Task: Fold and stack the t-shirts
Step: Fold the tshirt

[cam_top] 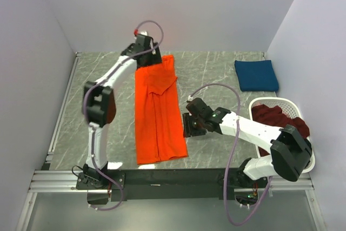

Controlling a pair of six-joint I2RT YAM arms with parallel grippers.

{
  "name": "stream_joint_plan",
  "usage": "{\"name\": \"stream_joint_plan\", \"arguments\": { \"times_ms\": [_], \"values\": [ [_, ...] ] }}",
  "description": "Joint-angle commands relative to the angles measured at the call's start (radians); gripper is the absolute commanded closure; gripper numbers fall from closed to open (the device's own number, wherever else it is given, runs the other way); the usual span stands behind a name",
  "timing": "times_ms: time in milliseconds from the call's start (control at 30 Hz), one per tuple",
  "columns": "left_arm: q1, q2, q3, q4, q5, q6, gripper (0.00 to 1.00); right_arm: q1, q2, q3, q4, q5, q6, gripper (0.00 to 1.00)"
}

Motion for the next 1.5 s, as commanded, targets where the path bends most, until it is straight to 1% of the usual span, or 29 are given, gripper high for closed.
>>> {"name": "stream_joint_plan", "arguments": {
  "times_ms": [0, 67, 100, 133, 167, 233, 267, 300, 367, 400, 433, 600, 700, 867, 1000, 1133, 1200, 1233, 1300, 1467],
  "values": [
    [0.006, -0.257, -0.069, -0.004, -0.058, -0.037, 0.01, 0.045, 0.032, -0.002, 0.051, -0.023, 0.033, 0.51],
    [0.004, -0.321, -0.127, -0.055, -0.078, -0.046, 0.01, 0.071, 0.070, 0.032, 0.048, -0.014, 0.030, 0.52],
    [0.006, -0.386, -0.201, -0.067, -0.096, -0.061, 0.00, 0.103, 0.084, 0.044, 0.040, -0.004, 0.026, 0.52],
    [0.006, -0.422, -0.241, -0.093, -0.100, -0.068, 0.01, 0.116, 0.098, 0.060, 0.038, 0.003, 0.024, 0.53],
    [0.006, -0.494, -0.332, -0.099, -0.100, -0.077, 0.01, 0.133, 0.127, 0.087, 0.034, 0.017, 0.018, 0.55],
    [0.006, -0.566, -0.428, -0.107, -0.103, -0.091, 0.01, 0.141, 0.150, 0.112, 0.035, 0.025, 0.016, 0.55],
    [0.006, -0.603, -0.477, -0.113, -0.101, -0.100, 0.01, 0.142, 0.167, 0.132, 0.038, 0.020, 0.015, 0.58],
    [0.006, -0.675, -0.573, -0.112, -0.101, -0.104, 0.01, 0.148, 0.176, 0.140, 0.051, 0.016, 0.012, 0.60],
    [0.006, -0.747, -0.669, -0.116, -0.097, -0.117, 0.01, 0.153, 0.207, 0.164, 0.055, 0.011, 0.010, 0.63],
    [0.006, -0.808, -0.748, -0.124, -0.095, -0.120, 0.01, 0.154, 0.220, 0.175, 0.054, 0.000, 0.004, 0.64],
    [0.006, -0.833, -0.782, -0.141, -0.107, -0.126, 0.01, 0.162, 0.233, 0.186, 0.051, 0.002, 0.001, 0.65],
    [0.006, -0.995, -0.998, -0.201, -0.061, -0.180, 0.02, 0.187, 0.319, 0.252, 0.039, -0.029, -0.011, 0.75],
    [0.004, -1.080, -1.100, -0.208, 0.000, -0.215, 0.02, 0.203, 0.362, 0.282, 0.034, -0.040, -0.014, 0.77],
    [0.003, -1.167, -1.217, -0.207, 0.084, -0.264, 0.03, 0.220, 0.448, 0.333, 0.002, -0.083, -0.020, 0.79],
    [0.001, -1.188, -1.244, -0.219, 0.127, -0.276, 0.03, 0.248, 0.466, 0.365, -0.012, -0.092, -0.034, 0.78],
    [-0.002, -1.192, -1.260, -0.233, 0.147, -0.290, 0.02, 0.259, 0.486, 0.394, -0.041, -0.115, -0.048, 0.76],
    [-0.006, -1.189, -1.264, -0.242, 0.167, -0.298, 0.02, 0.259, 0.465, 0.382, -0.035, -0.144, -0.047, 0.74],
    [-0.009, -1.186, -1.264, -0.244, 0.192, -0.298, 0.02, 0.260, 0.433, 0.365, -0.029, -0.153, -0.045, 0.70],
    [-0.020, -1.178, -1.264, -0.259, 0.207, -0.301, 0.01, 0.259, 0.400, 0.351, -0.023, -0.174, -0.045, 0.68],
    [-0.043, -1.189, -1.263, -0.297, 0.203, -0.310, 0.01, 0.259, 0.317, 0.321, -0.086, -0.110, -0.028, 0.67]
  ]
}}
